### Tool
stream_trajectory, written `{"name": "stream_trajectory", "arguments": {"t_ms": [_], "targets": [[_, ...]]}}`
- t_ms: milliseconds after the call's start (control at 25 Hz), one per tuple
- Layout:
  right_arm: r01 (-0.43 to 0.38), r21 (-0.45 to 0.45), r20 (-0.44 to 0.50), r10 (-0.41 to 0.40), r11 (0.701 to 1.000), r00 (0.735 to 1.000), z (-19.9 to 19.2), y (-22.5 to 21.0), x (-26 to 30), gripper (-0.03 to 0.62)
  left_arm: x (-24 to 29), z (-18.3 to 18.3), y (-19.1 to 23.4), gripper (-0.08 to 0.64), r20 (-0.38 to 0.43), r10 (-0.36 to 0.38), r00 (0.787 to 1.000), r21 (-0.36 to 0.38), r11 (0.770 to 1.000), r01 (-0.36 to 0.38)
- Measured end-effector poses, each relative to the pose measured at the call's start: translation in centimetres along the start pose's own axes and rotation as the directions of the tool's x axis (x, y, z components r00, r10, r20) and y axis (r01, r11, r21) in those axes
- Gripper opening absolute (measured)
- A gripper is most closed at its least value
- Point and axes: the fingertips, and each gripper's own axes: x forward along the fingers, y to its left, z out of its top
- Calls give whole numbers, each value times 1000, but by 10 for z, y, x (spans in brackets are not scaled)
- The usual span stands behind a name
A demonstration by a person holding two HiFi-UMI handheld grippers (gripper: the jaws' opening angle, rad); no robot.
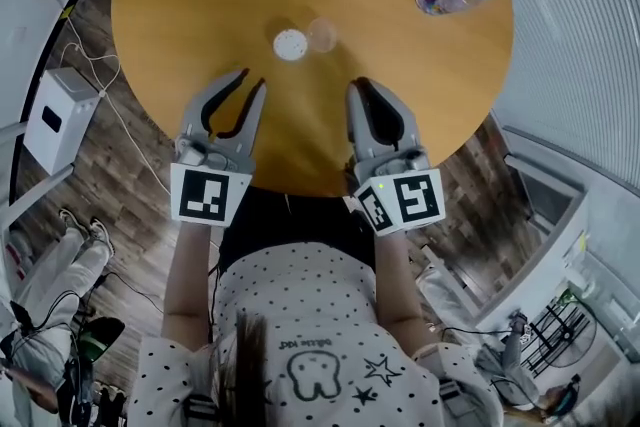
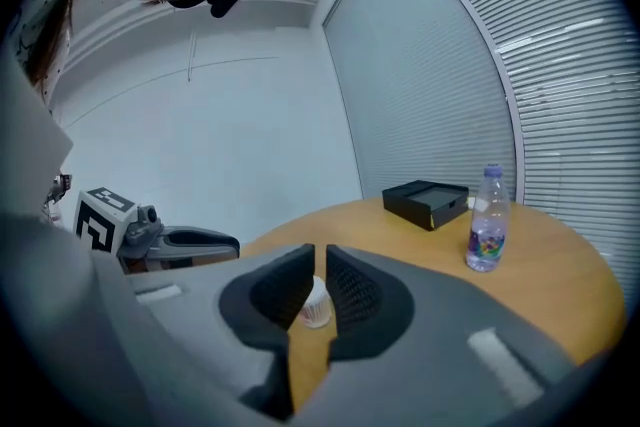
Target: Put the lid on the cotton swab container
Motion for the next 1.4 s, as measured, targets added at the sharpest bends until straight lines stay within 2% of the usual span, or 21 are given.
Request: {"name": "stream_trajectory", "arguments": {"t_ms": [400, 640, 760, 1040, 1160, 1400], "targets": [[-6, 38, -57, 8, 999, 998, -27, -19, 38, 51, 37, -60, 4, 151, -112, -86, 990, 9, 996, 88], [-21, 62, -80, 26, 998, 997, -37, -29, 53, 85, 64, -89, -7, 234, -175, -169, 970, 10, 985, 173], [-29, 66, -88, 35, 997, 996, -42, -30, 59, 94, 75, -100, -11, 254, -189, -200, 961, 14, 978, 206], [-61, 98, -102, 71, 993, 992, -51, -30, 67, 95, 94, -119, -13, 262, -226, -241, 944, 77, 961, 264], [-81, 105, -97, 92, 991, 991, -49, -31, 69, 95, 100, -122, -15, 262, -228, -243, 943, 111, 955, 274], [-128, 123, -82, 139, 984, 987, -49, -38, 80, 95, 117, -121, -17, 261, -218, -248, 944, 116, 954, 278]]}}
